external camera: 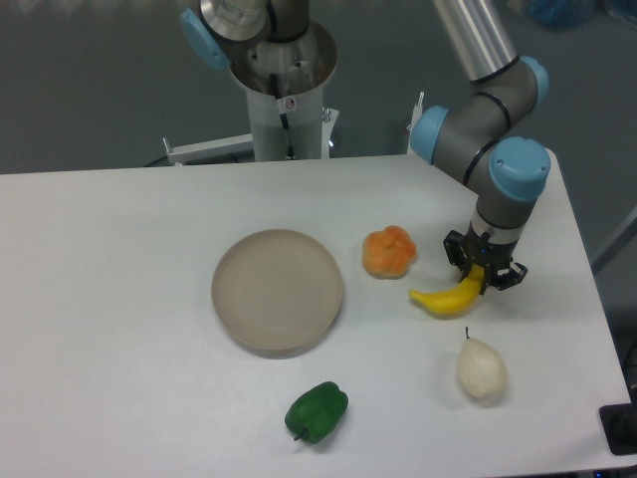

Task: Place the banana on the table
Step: 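Lower the banana onto the table beside the orange pepper, then open the gripper, release the banana and raise the gripper away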

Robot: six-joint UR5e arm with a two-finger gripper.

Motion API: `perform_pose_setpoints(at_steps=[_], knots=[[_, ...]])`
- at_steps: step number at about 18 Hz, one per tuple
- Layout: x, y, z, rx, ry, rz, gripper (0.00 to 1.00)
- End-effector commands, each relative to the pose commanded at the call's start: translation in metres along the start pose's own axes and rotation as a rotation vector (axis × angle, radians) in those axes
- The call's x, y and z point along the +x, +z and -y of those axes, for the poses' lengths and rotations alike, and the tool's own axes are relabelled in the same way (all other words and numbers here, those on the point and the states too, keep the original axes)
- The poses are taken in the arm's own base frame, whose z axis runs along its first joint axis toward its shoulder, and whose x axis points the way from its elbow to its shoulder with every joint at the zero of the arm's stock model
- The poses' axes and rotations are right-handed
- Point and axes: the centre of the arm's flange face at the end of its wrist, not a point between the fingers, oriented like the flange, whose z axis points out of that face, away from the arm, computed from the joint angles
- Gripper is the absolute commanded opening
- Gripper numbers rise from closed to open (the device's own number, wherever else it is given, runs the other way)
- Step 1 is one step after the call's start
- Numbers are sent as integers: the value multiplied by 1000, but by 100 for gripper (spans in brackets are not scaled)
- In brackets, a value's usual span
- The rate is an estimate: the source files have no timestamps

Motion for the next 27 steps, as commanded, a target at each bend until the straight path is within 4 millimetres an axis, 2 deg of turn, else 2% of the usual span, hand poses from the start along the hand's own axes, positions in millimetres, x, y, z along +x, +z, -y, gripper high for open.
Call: perform_pose_setpoints(at_steps=[5,18,20,23,26,27], knots=[[0,3,0,-1,29,-5,42],[-2,3,-3,-1,26,-3,43],[-2,3,-4,-1,24,-3,49],[-3,1,-4,-1,25,0,51],[-10,-12,-3,1,23,26,65],[-11,-17,-3,2,23,36,74]])
